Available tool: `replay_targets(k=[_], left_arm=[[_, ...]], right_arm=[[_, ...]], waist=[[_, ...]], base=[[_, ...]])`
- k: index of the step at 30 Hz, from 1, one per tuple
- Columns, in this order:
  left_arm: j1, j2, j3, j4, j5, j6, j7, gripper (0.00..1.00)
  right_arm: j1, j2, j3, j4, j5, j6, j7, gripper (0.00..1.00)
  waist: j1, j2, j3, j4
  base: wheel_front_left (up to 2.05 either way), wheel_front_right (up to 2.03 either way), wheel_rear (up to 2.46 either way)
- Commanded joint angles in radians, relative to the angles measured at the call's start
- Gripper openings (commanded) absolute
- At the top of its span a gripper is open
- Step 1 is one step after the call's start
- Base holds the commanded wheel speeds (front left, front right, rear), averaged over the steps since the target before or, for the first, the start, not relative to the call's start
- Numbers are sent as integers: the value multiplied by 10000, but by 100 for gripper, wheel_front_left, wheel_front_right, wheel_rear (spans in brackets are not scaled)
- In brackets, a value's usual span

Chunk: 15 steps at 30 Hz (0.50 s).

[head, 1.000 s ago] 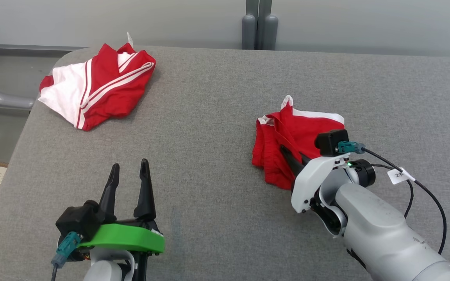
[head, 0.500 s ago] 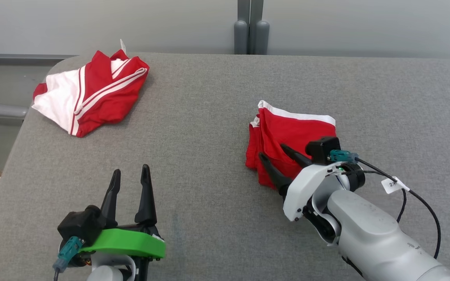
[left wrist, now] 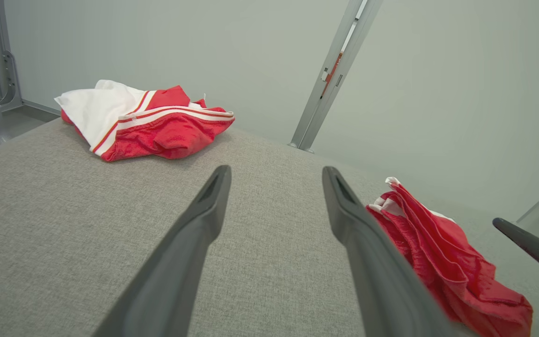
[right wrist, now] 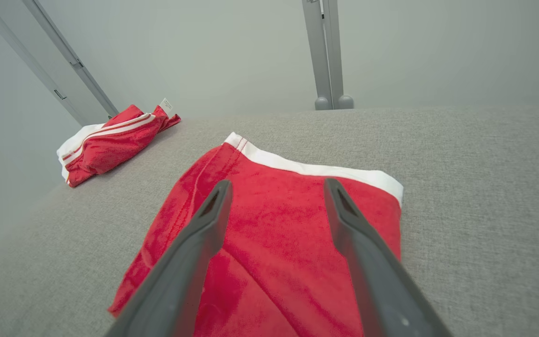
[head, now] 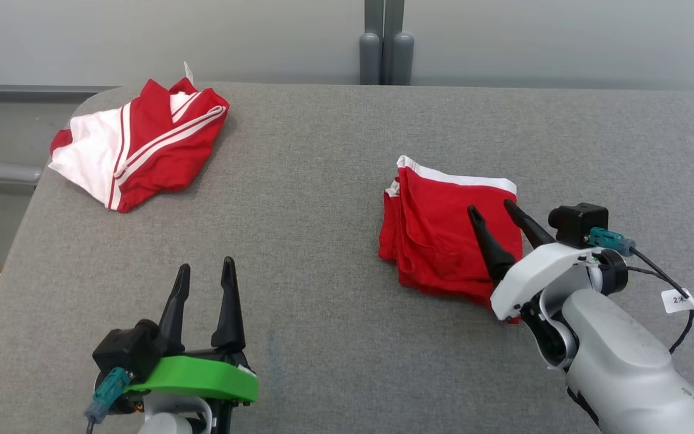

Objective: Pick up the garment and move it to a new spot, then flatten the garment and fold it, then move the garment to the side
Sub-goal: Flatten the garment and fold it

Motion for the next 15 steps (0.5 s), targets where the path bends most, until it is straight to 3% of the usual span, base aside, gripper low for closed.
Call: replay_targets(k=[1,2,15], left_arm=[[46,26,7,-26,33,-25,-35,100],[-19,26,-7,-20,39,-27,-35,100],[-247,26,65,-38,54,-31,-35,100]], right_arm=[[309,33,-199,-13,-444,-3,-38,22],[455,138,-339,105,-777,-3,-34,0],[439,938,293,345,-1766,-3,-37,0]], waist=[[0,0,81,98],[0,0,137,184],[0,0,400,540]], base=[[0,0,0],[0,0,0],[0,0,0]])
